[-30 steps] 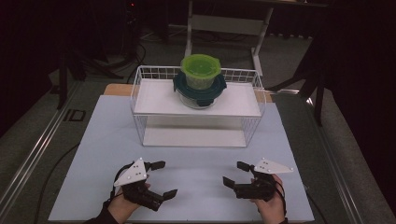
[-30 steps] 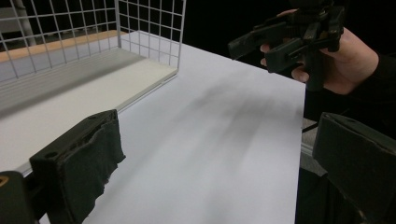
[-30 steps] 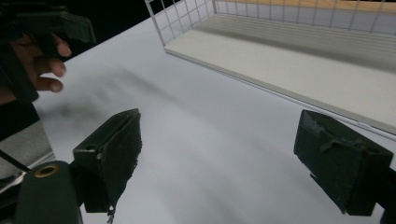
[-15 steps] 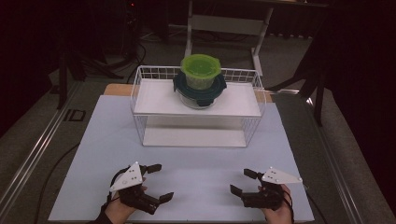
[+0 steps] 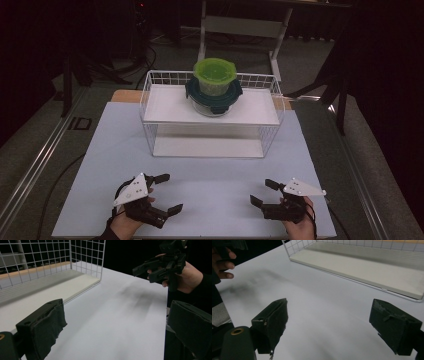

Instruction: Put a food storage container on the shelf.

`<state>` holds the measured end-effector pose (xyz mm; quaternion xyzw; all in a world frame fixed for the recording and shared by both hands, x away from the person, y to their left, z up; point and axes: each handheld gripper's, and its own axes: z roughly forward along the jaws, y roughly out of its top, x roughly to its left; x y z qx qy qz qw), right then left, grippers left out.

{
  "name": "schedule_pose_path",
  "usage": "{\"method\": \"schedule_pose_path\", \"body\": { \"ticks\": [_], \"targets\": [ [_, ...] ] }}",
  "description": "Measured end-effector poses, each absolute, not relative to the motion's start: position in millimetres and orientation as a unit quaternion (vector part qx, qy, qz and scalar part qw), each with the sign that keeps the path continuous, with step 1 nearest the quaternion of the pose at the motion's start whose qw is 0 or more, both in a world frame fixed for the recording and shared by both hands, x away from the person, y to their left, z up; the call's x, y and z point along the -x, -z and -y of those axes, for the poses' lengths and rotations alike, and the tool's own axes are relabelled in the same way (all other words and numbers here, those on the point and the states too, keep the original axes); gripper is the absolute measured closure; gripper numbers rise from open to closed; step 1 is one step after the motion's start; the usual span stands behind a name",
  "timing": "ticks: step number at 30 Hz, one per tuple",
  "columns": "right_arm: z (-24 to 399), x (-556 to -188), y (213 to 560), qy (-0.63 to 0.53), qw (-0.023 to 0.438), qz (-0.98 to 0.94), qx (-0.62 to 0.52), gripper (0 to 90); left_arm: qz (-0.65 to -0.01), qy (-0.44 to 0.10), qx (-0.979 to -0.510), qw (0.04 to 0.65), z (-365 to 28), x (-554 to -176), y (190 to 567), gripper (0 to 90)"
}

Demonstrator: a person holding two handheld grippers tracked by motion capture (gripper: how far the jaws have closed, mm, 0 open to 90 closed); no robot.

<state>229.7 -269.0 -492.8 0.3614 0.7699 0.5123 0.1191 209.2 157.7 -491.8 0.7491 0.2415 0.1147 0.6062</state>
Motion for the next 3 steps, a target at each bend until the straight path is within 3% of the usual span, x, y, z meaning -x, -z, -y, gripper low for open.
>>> {"method": "schedule_pose_path", "body": {
  "ticks": [3],
  "targets": [
    [270.8,-231.5,494.3,-0.509,0.121,-0.770,-0.366,14.8,-0.239,-0.114,-0.750,0.606,-157.6,-209.2,491.4,1.4]
  ]
}}
